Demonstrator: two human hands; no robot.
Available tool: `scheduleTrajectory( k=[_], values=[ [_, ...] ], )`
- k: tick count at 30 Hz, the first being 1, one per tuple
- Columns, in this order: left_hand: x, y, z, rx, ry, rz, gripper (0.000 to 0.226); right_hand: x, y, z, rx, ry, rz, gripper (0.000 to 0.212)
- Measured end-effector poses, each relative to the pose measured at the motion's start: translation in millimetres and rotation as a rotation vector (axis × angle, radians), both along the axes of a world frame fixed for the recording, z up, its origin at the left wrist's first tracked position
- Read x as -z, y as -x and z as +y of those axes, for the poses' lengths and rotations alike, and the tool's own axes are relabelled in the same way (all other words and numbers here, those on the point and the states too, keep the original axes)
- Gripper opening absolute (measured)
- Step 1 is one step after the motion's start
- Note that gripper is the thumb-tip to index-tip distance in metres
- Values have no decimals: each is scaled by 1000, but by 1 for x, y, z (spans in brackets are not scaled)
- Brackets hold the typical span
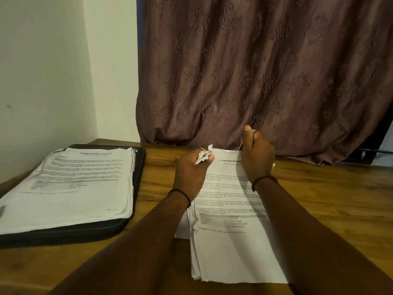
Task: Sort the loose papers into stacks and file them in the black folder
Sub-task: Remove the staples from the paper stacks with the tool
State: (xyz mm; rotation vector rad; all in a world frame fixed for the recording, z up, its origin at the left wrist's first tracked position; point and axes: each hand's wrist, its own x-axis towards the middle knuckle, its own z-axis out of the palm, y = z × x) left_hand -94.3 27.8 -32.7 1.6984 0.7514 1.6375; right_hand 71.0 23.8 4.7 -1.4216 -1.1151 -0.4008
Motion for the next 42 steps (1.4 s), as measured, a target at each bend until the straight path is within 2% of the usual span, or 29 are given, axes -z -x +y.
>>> scheduleTrajectory(
  k=[4,16,20,25,27,30,32,34,37,39,42],
  values=[
    [0,0,0,12,15,-2,16,0,1,4,-53,17,17,47],
    [-1,-1,-3,32,44,13,9,-5,4,-3,-83,112,78,55],
    [-1,-1,-4,29,56,24,17,-4,1,-1,-171,67,140,57],
    [0,-1,-2,15,32,30,19,-3,1,1,-209,44,166,57],
    [0,0,-2,-3,26,45,17,-2,0,2,-249,16,234,56],
    [0,1,-3,-45,30,58,11,-4,-5,2,-292,-116,373,51],
    [0,1,-2,-59,52,56,10,-8,-11,-6,-219,-186,380,44],
    [0,2,-2,-66,89,52,11,-7,-22,-17,-12,-68,213,43],
    [0,4,-2,-69,100,63,11,13,-47,-21,237,366,-119,55],
    [-1,5,-2,-73,96,62,15,28,-68,-15,275,587,-147,52],
    [-2,6,-2,-91,108,33,18,35,-89,-16,238,814,-32,45]
  ],
)
